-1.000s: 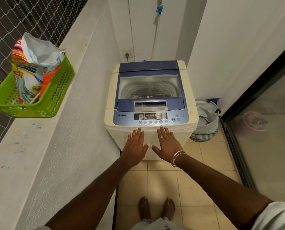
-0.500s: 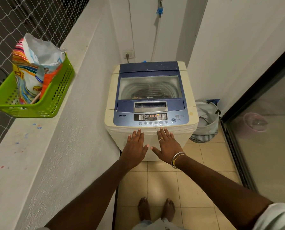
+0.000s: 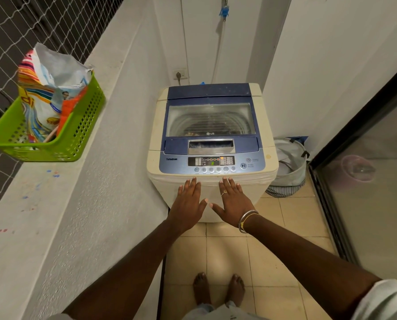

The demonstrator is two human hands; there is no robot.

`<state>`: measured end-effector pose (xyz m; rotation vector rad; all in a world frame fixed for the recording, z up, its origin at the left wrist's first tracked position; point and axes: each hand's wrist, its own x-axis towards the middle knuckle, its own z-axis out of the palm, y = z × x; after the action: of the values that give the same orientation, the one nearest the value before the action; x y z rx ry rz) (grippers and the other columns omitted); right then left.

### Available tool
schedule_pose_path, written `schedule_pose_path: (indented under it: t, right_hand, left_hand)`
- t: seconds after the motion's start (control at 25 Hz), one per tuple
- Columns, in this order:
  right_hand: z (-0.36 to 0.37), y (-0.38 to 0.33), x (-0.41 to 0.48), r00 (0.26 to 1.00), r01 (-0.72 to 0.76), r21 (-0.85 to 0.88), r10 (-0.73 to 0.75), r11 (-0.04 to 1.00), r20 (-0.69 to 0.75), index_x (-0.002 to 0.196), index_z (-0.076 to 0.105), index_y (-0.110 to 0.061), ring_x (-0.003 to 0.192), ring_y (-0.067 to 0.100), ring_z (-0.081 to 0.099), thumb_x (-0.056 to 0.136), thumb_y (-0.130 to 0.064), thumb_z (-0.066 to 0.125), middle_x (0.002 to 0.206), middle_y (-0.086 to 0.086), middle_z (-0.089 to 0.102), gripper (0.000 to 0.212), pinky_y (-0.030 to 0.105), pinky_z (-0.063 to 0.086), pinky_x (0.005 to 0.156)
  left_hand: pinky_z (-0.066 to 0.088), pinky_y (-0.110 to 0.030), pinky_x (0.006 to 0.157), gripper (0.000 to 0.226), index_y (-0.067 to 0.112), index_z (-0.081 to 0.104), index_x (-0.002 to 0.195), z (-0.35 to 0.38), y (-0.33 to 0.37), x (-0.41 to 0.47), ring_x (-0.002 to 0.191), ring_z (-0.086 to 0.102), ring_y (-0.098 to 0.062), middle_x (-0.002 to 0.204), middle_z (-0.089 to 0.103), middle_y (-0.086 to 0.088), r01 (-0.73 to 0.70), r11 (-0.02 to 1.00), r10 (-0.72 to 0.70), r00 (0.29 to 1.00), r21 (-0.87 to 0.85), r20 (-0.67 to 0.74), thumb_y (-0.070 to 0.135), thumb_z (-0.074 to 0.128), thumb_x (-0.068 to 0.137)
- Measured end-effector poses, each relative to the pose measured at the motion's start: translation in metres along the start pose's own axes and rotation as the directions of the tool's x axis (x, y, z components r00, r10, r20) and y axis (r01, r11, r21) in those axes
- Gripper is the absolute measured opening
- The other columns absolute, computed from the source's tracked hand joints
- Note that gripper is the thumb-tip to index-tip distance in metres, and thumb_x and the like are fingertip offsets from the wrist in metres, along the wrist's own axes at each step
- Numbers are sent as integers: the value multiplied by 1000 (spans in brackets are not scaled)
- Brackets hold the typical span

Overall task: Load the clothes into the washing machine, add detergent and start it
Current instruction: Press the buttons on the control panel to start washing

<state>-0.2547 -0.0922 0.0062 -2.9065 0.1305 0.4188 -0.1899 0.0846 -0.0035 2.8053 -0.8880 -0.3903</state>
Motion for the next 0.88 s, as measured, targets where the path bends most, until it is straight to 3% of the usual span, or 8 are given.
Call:
schedule_pose_path:
  t: [0.64, 0.88]
  right_hand:
    - [-5, -32, 37, 995, 102, -28, -101, 994, 24, 156, 8, -7, 151, 29, -6, 97, -61, 27, 164, 14, -3, 82, 43, 2, 122]
    - [-12, -44, 67, 987, 141, -52, -136, 989, 89, 154, 10, -4, 150, 33, -6, 95, -55, 42, 163, 17, -3, 85, 46, 4, 123]
  left_hand:
    - [2, -43, 123, 68, 12, 13, 159, -12, -20, -4, 155, 4, -29, 167, 7, -10, 46, 999, -47, 999, -21, -13, 49, 31, 104]
    - [5, -42, 124, 67, 12, 15, 158, -11, -25, -6, 155, 5, -28, 167, 8, -10, 72, 996, -73, 997, -45, -9, 50, 28, 105]
